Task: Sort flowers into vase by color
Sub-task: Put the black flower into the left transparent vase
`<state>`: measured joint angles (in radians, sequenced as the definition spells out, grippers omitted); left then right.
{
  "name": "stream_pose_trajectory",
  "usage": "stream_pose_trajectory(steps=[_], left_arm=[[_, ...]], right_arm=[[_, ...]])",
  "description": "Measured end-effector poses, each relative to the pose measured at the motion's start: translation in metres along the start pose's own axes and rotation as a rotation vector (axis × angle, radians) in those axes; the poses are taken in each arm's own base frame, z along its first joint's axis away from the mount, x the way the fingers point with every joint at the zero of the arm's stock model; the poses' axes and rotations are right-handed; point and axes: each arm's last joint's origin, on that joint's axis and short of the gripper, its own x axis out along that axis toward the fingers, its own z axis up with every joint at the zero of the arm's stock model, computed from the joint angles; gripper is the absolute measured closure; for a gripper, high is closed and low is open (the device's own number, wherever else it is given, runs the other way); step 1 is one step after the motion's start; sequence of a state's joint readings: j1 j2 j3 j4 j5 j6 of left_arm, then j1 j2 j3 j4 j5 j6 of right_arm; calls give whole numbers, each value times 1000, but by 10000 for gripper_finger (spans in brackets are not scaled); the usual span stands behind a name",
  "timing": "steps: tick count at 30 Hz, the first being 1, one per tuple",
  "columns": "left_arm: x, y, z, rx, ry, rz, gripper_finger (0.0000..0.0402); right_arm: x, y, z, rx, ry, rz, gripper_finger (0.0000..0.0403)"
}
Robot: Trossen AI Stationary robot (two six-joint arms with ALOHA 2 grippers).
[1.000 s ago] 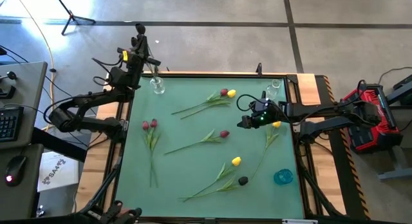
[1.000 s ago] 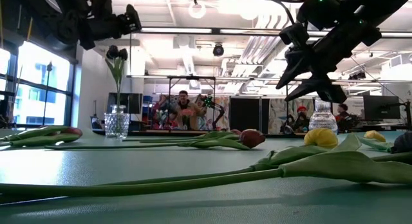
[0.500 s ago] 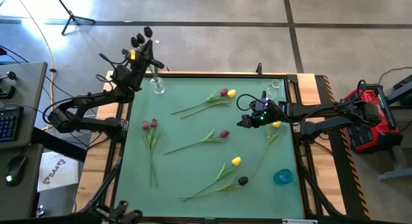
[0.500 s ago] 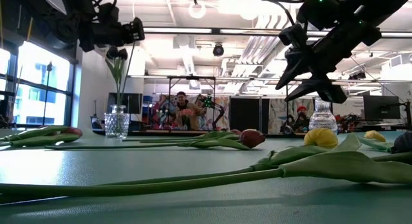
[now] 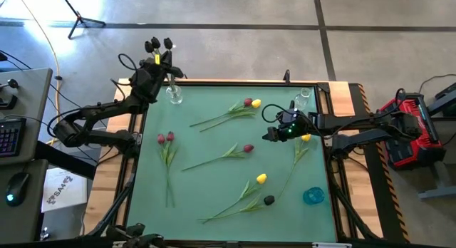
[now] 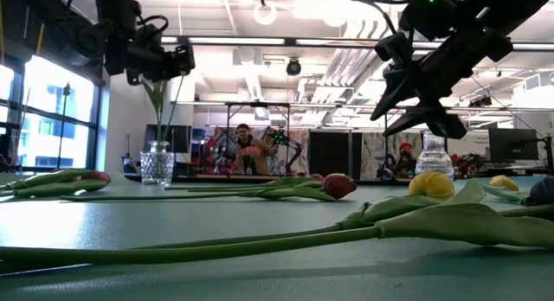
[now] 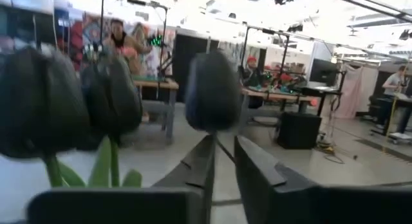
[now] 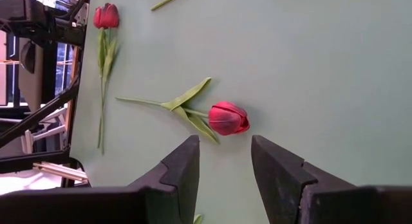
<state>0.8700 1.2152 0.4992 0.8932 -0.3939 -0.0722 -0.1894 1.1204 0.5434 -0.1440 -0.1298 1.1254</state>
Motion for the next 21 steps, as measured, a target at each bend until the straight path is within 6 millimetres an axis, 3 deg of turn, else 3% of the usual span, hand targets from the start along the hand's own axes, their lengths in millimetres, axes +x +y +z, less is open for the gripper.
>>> stream_pose_trajectory(steps=[6, 10, 15, 21], left_arm=[[-1, 1, -6, -50, 65, 7, 280], [-7, 1, 6, -69, 58, -11, 244], [-12, 1, 29, 21, 199, -20, 226], [-24, -6, 48, 42, 340, -186, 224]], right_arm=[[0, 2, 1, -3, -9, 16, 273], [0, 5, 2, 11, -45, 43, 273], [0, 3, 5, 105, -112, 12, 273], [-2, -10, 8, 140, -67, -80, 273]])
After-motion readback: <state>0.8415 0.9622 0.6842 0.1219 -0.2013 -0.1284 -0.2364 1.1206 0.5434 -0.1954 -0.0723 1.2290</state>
